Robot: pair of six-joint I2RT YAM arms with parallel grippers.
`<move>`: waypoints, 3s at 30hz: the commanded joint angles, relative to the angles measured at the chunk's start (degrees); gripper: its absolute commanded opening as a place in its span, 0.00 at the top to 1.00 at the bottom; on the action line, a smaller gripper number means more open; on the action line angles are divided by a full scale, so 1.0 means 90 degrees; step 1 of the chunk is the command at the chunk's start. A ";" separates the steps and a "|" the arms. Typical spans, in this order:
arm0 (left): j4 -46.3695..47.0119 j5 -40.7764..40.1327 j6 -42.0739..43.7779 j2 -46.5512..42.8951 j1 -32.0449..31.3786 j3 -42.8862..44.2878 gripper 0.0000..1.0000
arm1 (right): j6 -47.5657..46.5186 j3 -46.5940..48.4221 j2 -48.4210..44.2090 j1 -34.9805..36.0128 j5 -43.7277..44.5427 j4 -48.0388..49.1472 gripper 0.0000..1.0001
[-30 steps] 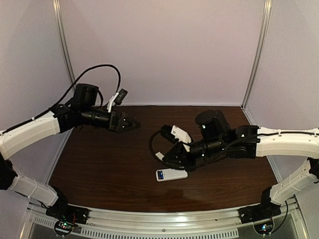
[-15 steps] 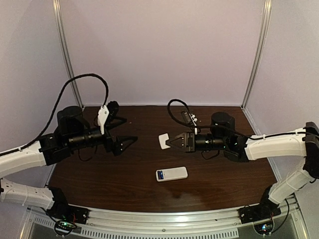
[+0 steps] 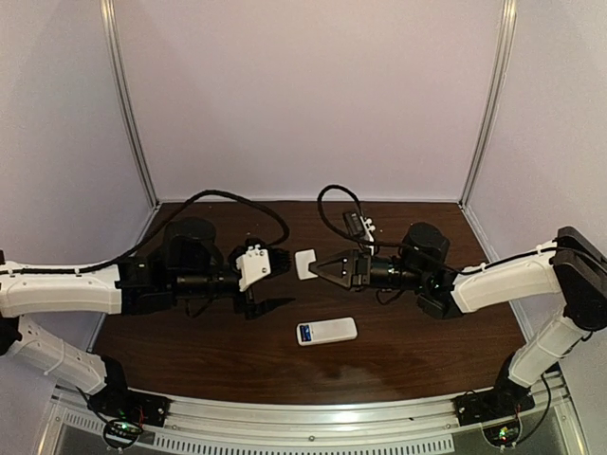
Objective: Load the batteries into the remote control
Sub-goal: Pass from the right arm to the left, then hold the remote control without the battery cover at the center of the board.
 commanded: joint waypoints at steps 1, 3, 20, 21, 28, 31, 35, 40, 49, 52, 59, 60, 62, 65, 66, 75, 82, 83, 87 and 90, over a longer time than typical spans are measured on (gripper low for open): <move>0.0313 -0.0053 0.0500 0.0138 -0.0028 0.0277 0.17 | 0.0399 -0.0195 0.0259 0.0006 -0.0123 0.0716 1.00; 0.0300 -0.0028 0.0532 0.0215 -0.0029 0.0344 0.18 | 0.0536 -0.0261 0.0321 0.0009 -0.0133 0.0970 1.00; 0.0085 0.0293 0.0656 0.0828 -0.0022 0.0896 0.41 | 0.0827 -0.0456 0.0552 0.0066 -0.0172 0.1506 1.00; 0.0068 0.0305 0.0675 0.0829 -0.0025 0.0913 0.43 | 0.0832 -0.0467 0.0552 0.0066 -0.0173 0.1529 1.00; -0.0049 0.0363 0.0712 0.0862 -0.0028 0.0963 0.57 | 0.0976 -0.0507 0.0664 0.0066 -0.0187 0.1690 0.97; -0.0143 0.0250 0.0684 0.0848 0.0006 0.0869 0.65 | 0.0923 -0.0537 0.0617 0.0000 -0.0241 0.1543 0.70; -0.0356 0.1133 0.0247 0.0747 0.0396 0.0636 0.67 | 0.0430 -0.0744 0.0199 -0.0253 -0.0163 0.0761 0.48; -0.0715 0.1566 -0.0074 0.0916 0.0525 0.0388 0.70 | -0.0584 -0.0870 -0.0510 -0.0605 0.0052 -0.0854 0.49; -0.0506 0.1576 -0.0585 0.1787 0.0520 0.0179 0.72 | -0.1507 -0.0805 -0.0755 -0.0630 0.0041 -0.2548 0.55; -0.0453 0.1615 -0.0640 0.2023 0.0518 0.0132 0.73 | -0.1387 -0.0853 -0.0559 -0.0617 -0.0092 -0.2343 0.59; -0.0625 0.1665 -0.0766 0.2604 0.0508 0.0230 0.73 | -0.1183 -0.0732 -0.0058 -0.0608 -0.0280 -0.2102 0.63; -0.0620 0.1663 -0.0780 0.2654 0.0512 0.0226 0.73 | -0.1115 -0.0732 0.0010 -0.0600 -0.0302 -0.2009 0.63; -0.0622 0.1631 -0.0801 0.2753 0.0506 0.0243 0.72 | -0.1016 -0.0764 0.0150 -0.0567 -0.0301 -0.1835 0.64; -0.0560 0.1495 -0.0810 0.2896 0.0469 0.0262 0.72 | -0.0775 -0.0843 0.0355 -0.0531 -0.0333 -0.1499 0.68; -0.0545 0.1488 -0.0819 0.2942 0.0468 0.0273 0.73 | -0.0681 -0.0865 0.0431 -0.0525 -0.0362 -0.1349 0.70; -0.0453 0.1249 -0.0855 0.3204 0.0395 0.0340 0.72 | 0.0033 -0.0895 0.0993 -0.0510 -0.0531 -0.0505 0.95; 0.0156 0.1058 -0.0961 0.3239 0.0334 0.0234 0.72 | 0.0951 -0.1140 0.1421 -0.0512 -0.0567 0.0735 1.00; 0.0209 0.0999 -0.0959 0.3225 0.0315 0.0212 0.72 | 0.1025 -0.1178 0.1468 -0.0521 -0.0550 0.0830 1.00; 0.0318 0.0881 -0.0912 0.3235 0.0302 0.0189 0.70 | 0.1161 -0.1179 0.1604 -0.0511 -0.0568 0.1006 1.00; 0.0295 0.0868 -0.0887 0.3289 0.0305 0.0204 0.70 | 0.1167 -0.1131 0.1647 -0.0519 -0.0582 0.0983 1.00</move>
